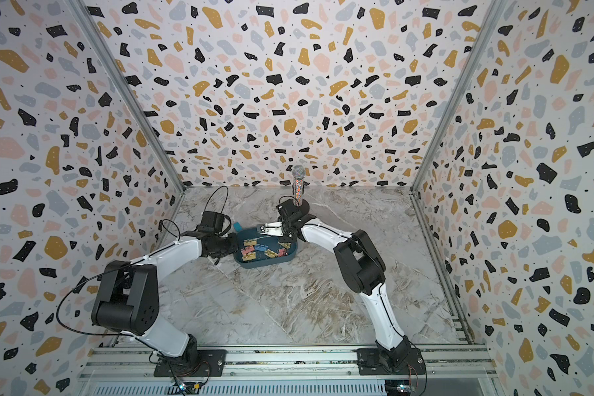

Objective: Take out the binder clips from the storage box
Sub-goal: Pick up the binder clip from the storage box.

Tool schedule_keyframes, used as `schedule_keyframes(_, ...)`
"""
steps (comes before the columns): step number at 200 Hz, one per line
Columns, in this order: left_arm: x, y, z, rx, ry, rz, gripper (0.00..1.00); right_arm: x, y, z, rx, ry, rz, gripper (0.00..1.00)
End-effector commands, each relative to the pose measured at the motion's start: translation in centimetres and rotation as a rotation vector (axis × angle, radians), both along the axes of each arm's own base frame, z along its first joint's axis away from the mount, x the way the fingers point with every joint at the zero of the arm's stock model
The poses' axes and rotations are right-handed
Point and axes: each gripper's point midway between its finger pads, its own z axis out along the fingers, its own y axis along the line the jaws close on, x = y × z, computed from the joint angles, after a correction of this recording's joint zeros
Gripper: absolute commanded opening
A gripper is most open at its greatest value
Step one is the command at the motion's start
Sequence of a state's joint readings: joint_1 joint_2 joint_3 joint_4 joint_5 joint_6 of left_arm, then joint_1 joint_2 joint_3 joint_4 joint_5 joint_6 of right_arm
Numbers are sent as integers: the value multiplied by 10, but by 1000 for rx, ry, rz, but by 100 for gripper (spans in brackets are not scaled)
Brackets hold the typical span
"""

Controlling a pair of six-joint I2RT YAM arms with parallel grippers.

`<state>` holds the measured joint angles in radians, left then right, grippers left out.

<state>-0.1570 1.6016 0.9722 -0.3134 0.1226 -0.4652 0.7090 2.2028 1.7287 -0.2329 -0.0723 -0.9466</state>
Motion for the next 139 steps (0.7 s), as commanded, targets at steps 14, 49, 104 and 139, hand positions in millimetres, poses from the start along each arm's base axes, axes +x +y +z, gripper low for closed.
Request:
schedule_keyframes(14, 0, 3, 10, -5, -30, 14, 25, -1, 1, 49, 74, -81, -9, 0)
schedule_keyframes(49, 0, 4, 12, -3, -32, 15, 25, -4, -2, 59, 82, -92, -8, 0)
schedule_keyframes(104, -1, 4, 11, -2, -31, 16, 25, -13, -10, 85, 112, -124, -5, 0)
schedule_keyframes(139, 0, 4, 12, -2, -32, 16, 25, -20, -26, 104, 147, -126, -9, 0)
